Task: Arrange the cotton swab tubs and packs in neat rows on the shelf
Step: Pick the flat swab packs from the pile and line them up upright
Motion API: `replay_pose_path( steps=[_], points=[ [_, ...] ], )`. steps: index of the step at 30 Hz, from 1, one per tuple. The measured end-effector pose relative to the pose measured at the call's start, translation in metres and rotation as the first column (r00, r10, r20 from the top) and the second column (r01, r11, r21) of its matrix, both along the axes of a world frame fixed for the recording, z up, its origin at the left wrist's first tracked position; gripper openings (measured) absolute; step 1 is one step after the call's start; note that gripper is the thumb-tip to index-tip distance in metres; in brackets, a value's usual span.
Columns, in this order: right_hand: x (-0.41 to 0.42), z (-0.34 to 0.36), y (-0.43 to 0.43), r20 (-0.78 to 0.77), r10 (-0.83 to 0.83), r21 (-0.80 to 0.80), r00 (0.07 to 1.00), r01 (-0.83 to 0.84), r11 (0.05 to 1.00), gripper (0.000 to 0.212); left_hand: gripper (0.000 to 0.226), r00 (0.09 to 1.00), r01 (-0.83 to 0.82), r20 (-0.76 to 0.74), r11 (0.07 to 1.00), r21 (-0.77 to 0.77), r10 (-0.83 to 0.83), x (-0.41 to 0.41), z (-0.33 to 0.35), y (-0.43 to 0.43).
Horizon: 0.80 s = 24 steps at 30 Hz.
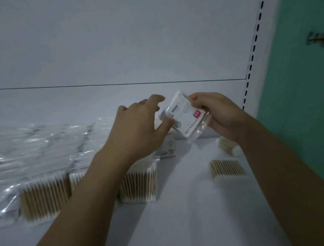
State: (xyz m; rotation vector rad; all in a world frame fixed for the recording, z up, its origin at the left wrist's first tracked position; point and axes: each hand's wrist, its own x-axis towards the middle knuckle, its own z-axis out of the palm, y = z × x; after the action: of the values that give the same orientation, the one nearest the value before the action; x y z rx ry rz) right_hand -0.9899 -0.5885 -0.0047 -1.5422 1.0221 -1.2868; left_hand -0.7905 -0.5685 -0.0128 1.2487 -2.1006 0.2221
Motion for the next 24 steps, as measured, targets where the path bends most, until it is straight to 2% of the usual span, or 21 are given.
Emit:
replay_pose_path(
  steps=[3,5,7,9,12,14,15,17,19,22,24],
  points=[
    [0.018,-0.012,0.004,0.087,0.051,-0.037,0.995,-0.048,0.998,0.024,0.036,0.995,0.020,-0.096,0.999,0.028,-0.017,0.001,-0.004,0.004],
    [0.020,-0.021,0.009,0.119,0.116,-0.049,0.986,-0.111,0.993,0.017,0.030,0.960,0.072,-0.275,0.995,0.073,-0.049,0.004,-0.003,0.004],
    [0.022,-0.030,0.015,0.116,0.125,-0.048,0.985,-0.120,0.992,0.033,0.026,0.913,0.091,-0.405,0.993,0.071,-0.055,0.006,-0.004,0.003],
    [0.027,-0.035,0.018,0.094,0.010,-0.068,0.996,-0.003,0.998,0.042,0.023,0.891,0.083,-0.452,0.995,0.063,-0.046,0.004,-0.004,0.004],
    [0.035,-0.031,0.020,0.218,-0.187,-0.077,0.958,0.207,0.975,0.048,0.025,0.913,0.050,-0.408,0.997,0.064,-0.019,0.001,-0.005,0.006],
    [0.034,-0.026,0.018,0.287,-0.270,-0.112,0.919,0.312,0.943,0.045,0.028,0.963,-0.062,-0.262,0.998,0.019,0.065,0.004,-0.005,0.006],
    [0.032,-0.023,0.017,0.261,-0.322,-0.164,0.910,0.371,0.914,0.041,0.029,0.980,-0.109,-0.170,0.994,-0.015,0.104,0.006,-0.005,0.005],
    [0.026,-0.018,0.012,0.087,-0.436,-0.331,0.896,0.439,0.835,0.031,0.029,0.993,-0.112,-0.046,0.993,-0.032,0.110,0.010,-0.005,0.005],
    [0.020,-0.010,0.006,-0.184,-0.516,-0.448,0.837,0.396,0.802,0.028,0.027,0.996,-0.080,0.027,0.997,-0.011,0.080,0.014,-0.004,0.006],
    [0.023,0.000,-0.004,-0.578,-0.439,-0.431,0.687,0.199,0.880,0.028,0.025,0.994,-0.079,0.081,0.997,0.025,0.076,0.021,-0.003,0.003],
    [0.030,-0.006,-0.009,-0.659,-0.379,-0.387,0.649,0.140,0.911,0.028,0.022,0.992,-0.081,0.101,0.996,0.042,0.077,0.024,-0.004,0.001]
  ],
)
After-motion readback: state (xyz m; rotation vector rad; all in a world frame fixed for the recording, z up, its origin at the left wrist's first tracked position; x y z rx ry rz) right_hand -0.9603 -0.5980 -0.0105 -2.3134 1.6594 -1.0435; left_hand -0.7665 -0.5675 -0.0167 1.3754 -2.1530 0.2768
